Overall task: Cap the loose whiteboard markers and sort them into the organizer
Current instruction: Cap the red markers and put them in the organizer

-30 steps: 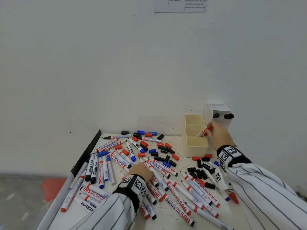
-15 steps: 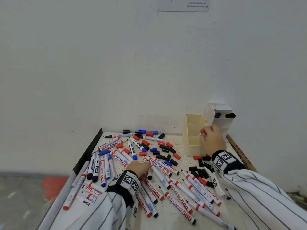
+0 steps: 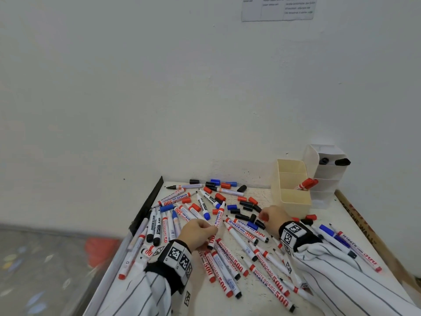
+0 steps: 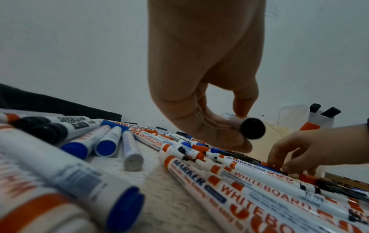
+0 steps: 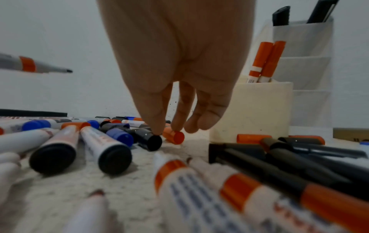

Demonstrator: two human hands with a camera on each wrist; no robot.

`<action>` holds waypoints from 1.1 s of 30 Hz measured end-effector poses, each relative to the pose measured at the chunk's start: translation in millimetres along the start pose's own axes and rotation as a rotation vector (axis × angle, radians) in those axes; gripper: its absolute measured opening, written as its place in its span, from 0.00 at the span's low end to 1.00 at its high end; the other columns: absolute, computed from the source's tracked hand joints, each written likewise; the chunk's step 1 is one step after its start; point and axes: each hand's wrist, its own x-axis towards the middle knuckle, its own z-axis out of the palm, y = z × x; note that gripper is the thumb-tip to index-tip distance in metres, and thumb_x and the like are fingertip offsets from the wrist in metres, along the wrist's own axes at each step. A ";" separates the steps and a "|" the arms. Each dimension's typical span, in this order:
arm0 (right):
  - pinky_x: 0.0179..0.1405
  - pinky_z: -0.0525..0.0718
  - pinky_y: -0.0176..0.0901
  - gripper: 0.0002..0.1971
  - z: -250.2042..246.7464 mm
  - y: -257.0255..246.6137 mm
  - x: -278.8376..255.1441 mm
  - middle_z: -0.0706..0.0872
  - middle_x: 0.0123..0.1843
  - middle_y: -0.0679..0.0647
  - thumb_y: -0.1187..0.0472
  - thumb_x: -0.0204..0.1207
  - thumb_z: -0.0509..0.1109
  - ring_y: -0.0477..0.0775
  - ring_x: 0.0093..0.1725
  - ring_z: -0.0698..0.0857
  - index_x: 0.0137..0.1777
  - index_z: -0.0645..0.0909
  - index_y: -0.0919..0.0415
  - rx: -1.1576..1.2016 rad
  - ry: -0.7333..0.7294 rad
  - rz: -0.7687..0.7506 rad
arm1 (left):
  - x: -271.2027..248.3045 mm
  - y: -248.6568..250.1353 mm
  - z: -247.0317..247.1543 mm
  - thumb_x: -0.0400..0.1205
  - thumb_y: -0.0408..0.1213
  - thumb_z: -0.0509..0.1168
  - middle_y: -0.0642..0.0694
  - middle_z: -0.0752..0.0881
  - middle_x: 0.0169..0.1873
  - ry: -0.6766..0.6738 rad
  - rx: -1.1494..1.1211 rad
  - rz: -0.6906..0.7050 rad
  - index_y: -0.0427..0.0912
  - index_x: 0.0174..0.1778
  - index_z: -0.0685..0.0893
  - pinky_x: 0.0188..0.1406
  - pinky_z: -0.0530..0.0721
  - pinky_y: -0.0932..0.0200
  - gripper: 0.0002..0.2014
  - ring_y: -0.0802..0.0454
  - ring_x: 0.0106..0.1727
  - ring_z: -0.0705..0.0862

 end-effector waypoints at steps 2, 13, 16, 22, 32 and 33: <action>0.63 0.79 0.41 0.13 1.3 -3.6 1.0 0.81 0.62 0.54 0.65 0.77 0.66 0.52 0.59 0.80 0.61 0.80 0.56 -0.032 -0.004 0.002 | -1.7 -3.0 -3.1 0.79 0.40 0.68 0.42 0.87 0.46 0.010 -0.020 0.004 0.42 0.50 0.80 0.42 0.90 0.58 0.08 0.51 0.39 0.89; 0.60 0.80 0.40 0.16 4.9 -7.8 -3.2 0.81 0.60 0.55 0.64 0.77 0.65 0.50 0.55 0.80 0.65 0.76 0.56 -0.018 0.035 -0.001 | -5.8 -18.8 -6.7 0.80 0.38 0.66 0.51 0.83 0.44 0.106 0.047 0.152 0.45 0.57 0.80 0.41 0.87 0.64 0.10 0.57 0.43 0.85; 0.64 0.77 0.41 0.19 5.5 -9.8 -6.4 0.77 0.62 0.55 0.64 0.77 0.65 0.51 0.59 0.78 0.68 0.75 0.55 0.023 0.076 -0.017 | -7.9 -23.0 -7.2 0.80 0.37 0.66 0.51 0.83 0.44 0.145 0.076 0.185 0.43 0.58 0.80 0.39 0.84 0.67 0.11 0.57 0.43 0.84; 0.60 0.76 0.37 0.14 7.3 -12.3 -10.7 0.76 0.60 0.56 0.62 0.75 0.69 0.52 0.59 0.78 0.60 0.80 0.60 -0.051 -0.005 0.012 | -9.4 -27.5 -7.3 0.80 0.37 0.66 0.51 0.83 0.44 0.149 0.121 0.182 0.44 0.57 0.81 0.47 0.84 0.63 0.10 0.56 0.46 0.83; 0.54 0.73 0.36 0.15 -4.4 -14.3 -14.1 0.75 0.56 0.56 0.62 0.81 0.60 0.48 0.48 0.75 0.66 0.75 0.55 0.103 0.122 -0.075 | -9.6 -32.0 -6.3 0.80 0.39 0.67 0.51 0.82 0.45 0.141 0.141 0.150 0.44 0.61 0.80 0.43 0.83 0.67 0.14 0.59 0.45 0.82; 0.53 0.73 0.36 0.12 -7.7 -16.8 -15.0 0.76 0.53 0.54 0.63 0.81 0.61 0.49 0.49 0.76 0.63 0.76 0.55 0.134 0.151 -0.103 | -9.9 -31.5 -6.2 0.80 0.39 0.67 0.51 0.82 0.47 0.140 0.144 0.148 0.44 0.61 0.80 0.44 0.83 0.67 0.14 0.58 0.46 0.82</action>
